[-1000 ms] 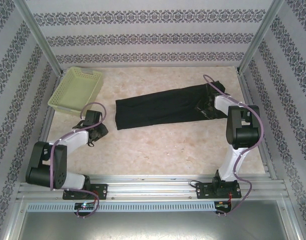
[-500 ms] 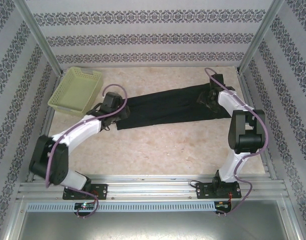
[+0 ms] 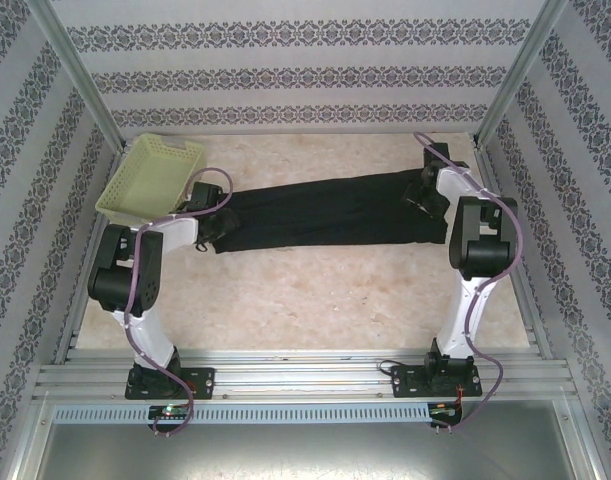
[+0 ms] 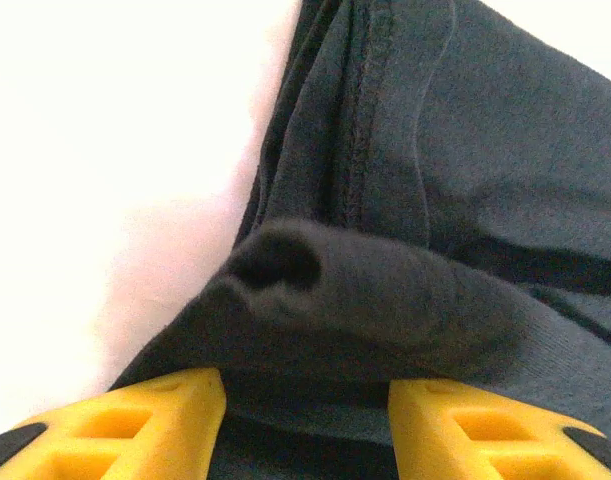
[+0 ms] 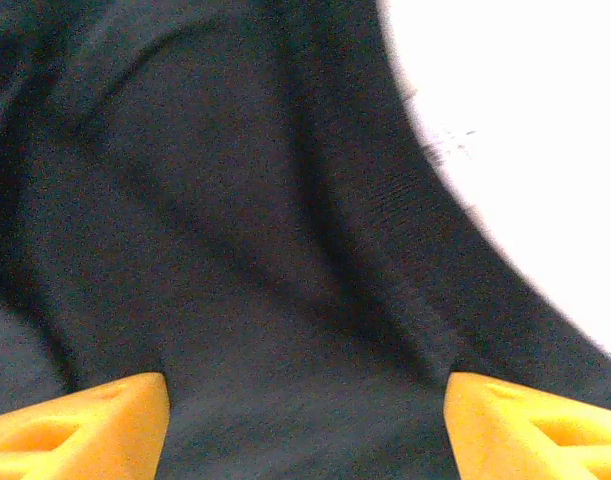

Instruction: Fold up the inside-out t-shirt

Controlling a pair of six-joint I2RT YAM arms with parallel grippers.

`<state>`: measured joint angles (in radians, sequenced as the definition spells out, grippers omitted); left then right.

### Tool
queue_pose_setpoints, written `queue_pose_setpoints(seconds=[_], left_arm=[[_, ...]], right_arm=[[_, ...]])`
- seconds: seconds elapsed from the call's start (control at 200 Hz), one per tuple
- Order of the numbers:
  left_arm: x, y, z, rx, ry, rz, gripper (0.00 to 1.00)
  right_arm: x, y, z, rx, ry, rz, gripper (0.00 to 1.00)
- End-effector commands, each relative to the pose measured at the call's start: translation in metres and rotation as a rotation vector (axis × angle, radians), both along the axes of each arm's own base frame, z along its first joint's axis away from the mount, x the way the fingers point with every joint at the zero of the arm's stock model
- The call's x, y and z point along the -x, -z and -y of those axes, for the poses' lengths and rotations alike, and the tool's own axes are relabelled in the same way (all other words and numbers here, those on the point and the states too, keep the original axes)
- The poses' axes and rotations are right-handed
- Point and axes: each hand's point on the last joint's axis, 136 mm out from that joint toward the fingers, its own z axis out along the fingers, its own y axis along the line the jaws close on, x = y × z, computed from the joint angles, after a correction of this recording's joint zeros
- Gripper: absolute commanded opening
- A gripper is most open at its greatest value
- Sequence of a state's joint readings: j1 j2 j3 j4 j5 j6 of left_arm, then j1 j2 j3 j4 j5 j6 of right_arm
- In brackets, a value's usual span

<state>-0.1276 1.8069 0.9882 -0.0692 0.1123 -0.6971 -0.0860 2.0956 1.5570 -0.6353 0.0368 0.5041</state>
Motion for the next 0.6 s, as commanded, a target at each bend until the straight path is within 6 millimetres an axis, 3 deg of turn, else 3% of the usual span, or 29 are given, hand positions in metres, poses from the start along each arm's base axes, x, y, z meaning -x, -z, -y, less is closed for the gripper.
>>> queue_pose_setpoints(seconds=[0.0,0.12,0.34,0.47,0.595], left_arm=[[0.036,0.026,-0.010,-0.017,-0.028,-0.126,0.50],[0.030,0.002,-0.007,-0.017,0.003,-0.080,0.50],[0.013,-0.032,0.010,-0.003,0.065,-0.015,0.53],[0.008,-0.033,0.024,0.000,0.102,-0.010,0.53],[0.008,-0.019,0.028,0.003,0.110,-0.043,0.55]], right_arm=[[0.001,-0.018,0.012,0.038,-0.001,0.016,0.79],[0.000,-0.033,0.007,0.041,-0.059,0.068,0.98],[-0.010,-0.022,-0.007,-0.020,-0.114,0.052,0.98],[-0.020,-0.016,-0.018,-0.036,-0.146,0.039,0.98],[-0.020,-0.003,-0.010,0.006,-0.112,-0.041,0.98]])
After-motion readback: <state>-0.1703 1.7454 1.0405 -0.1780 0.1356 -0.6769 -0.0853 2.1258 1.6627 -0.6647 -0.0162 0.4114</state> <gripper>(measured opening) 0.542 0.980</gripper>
